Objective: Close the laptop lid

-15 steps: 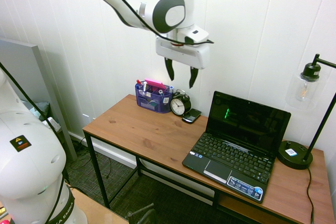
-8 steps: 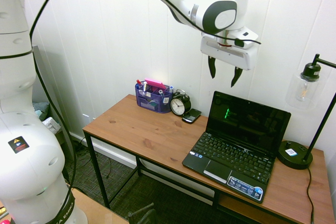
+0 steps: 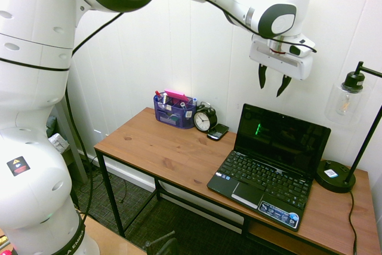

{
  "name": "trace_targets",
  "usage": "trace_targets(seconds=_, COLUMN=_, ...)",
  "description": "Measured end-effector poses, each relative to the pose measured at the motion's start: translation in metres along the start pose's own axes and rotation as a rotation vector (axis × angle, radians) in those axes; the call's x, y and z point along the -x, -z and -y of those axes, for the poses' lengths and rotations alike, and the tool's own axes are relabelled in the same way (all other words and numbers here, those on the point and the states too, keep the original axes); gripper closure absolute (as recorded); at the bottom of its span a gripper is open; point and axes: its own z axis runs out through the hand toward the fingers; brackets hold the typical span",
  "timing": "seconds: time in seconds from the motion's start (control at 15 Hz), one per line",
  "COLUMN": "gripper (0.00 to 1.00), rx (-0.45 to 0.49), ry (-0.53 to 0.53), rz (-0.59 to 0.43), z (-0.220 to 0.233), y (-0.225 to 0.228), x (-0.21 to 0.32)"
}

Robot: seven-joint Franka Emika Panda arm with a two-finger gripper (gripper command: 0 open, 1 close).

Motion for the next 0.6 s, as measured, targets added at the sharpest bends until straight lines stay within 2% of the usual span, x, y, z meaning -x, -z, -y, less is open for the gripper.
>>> trace_targets(seconds=0.6, gripper=1.0, rx=0.028, ry=-0.046, rz=0.065, z=-0.002, y=-0.06, x=-0.031)
